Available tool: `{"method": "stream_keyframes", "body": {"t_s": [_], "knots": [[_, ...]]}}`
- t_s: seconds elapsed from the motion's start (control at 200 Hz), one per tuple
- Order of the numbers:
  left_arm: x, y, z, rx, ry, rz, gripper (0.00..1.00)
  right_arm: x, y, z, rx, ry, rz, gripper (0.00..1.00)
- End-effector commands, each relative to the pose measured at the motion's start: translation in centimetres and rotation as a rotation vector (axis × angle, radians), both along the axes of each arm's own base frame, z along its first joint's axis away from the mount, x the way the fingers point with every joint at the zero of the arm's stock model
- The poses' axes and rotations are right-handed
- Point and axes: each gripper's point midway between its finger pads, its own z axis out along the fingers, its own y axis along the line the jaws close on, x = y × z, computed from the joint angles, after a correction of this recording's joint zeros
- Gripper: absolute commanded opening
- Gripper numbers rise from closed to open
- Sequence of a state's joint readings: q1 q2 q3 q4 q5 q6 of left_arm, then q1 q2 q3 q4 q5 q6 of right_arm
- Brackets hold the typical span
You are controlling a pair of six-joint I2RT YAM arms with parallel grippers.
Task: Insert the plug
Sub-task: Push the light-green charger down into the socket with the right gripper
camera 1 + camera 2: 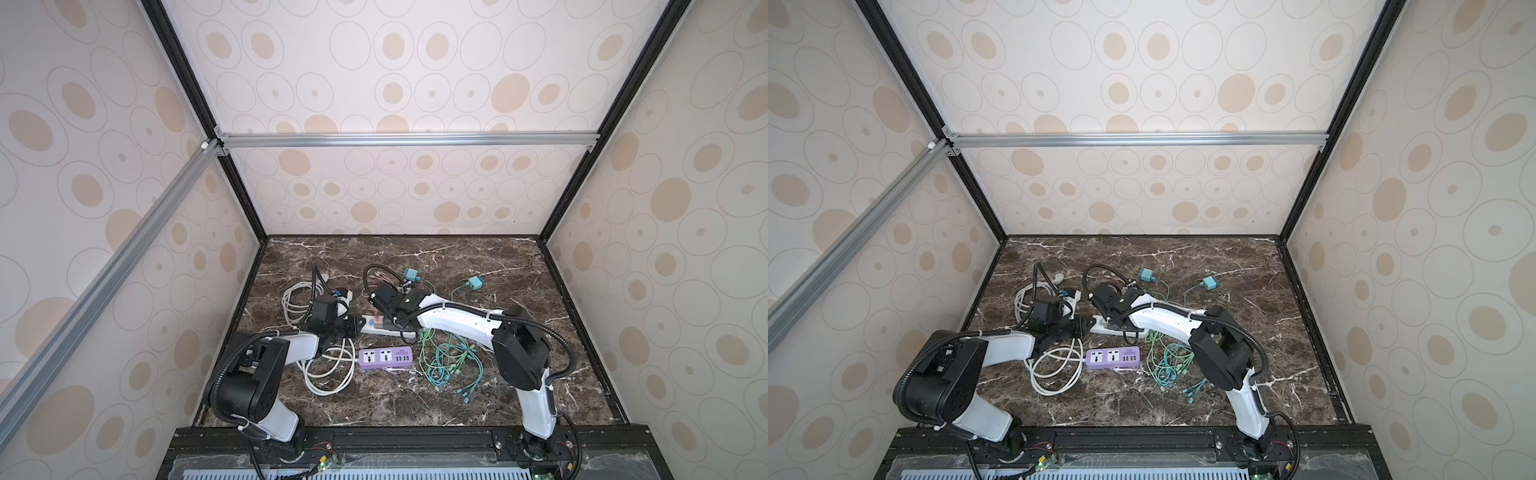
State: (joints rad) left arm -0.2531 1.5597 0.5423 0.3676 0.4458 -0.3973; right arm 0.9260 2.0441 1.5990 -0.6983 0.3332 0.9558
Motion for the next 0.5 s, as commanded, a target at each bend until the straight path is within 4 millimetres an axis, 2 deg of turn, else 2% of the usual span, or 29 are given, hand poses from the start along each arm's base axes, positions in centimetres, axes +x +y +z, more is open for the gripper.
{"method": "stream_keyframes", "body": {"t_s": [0.0, 0.2, 0.495], "knots": [[0.0, 0.3, 0.7, -0.013, -0.011, 0.018, 0.26, -2.4, -1.7, -7.5, -0.098, 0.176, 0.018, 0.0], [-0.1, 0.3, 1.5, -0.036, -0.017, 0.034, 0.26, -2.3, -0.7, -6.0, -0.052, 0.159, 0.086, 0.0], [0.2, 0.8, 3.3, -0.024, -0.04, 0.064, 0.27, -2.1, 1.4, -1.0, 0.089, 0.067, 0.214, 0.2]]}}
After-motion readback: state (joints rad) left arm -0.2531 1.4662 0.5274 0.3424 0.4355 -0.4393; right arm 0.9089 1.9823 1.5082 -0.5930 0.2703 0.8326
